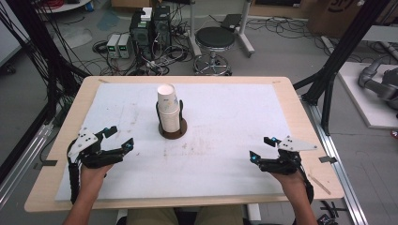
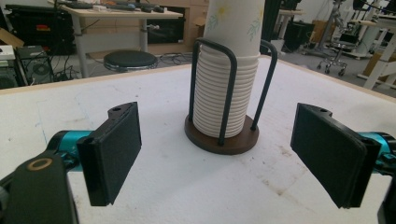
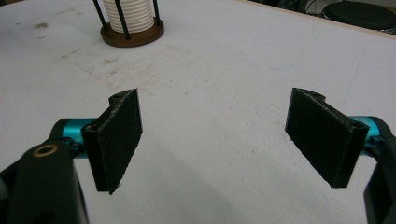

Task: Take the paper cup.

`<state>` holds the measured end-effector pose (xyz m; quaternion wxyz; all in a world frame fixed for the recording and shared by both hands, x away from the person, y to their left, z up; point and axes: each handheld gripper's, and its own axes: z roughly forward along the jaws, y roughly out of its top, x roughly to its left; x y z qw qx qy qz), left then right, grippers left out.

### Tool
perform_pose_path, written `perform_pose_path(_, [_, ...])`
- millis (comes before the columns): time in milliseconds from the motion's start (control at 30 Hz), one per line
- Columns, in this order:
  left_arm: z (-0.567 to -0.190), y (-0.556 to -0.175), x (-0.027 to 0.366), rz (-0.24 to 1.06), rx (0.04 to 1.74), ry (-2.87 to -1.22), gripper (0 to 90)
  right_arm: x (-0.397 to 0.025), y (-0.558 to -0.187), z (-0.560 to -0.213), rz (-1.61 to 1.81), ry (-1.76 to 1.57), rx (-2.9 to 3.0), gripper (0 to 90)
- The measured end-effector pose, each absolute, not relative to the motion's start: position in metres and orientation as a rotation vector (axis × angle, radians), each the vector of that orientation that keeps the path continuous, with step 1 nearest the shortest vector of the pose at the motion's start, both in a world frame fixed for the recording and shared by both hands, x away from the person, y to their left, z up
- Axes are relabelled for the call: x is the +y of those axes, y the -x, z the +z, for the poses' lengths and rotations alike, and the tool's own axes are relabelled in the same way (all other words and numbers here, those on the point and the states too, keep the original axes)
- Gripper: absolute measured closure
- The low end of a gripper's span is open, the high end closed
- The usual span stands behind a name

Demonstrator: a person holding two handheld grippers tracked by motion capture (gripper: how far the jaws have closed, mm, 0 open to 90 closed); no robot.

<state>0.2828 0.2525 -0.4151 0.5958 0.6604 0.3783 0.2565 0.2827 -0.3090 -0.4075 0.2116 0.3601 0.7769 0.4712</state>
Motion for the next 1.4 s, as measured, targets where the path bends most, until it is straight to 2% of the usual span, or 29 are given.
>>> perform_pose_path(967, [-0.412, -0.281, 0.244, 0.540, 0.854, -1.554, 16.2, -0.309, -0.284, -0.407, 1.337, -1.006, 2.179, 18.9])
perform_pose_path(1400, [-0.374, -0.309, 0.223, 0.517, 0.793, -1.578, 16.1, -0.309, -0.288, -0.407, 1.333, -1.008, 2.207, 18.9])
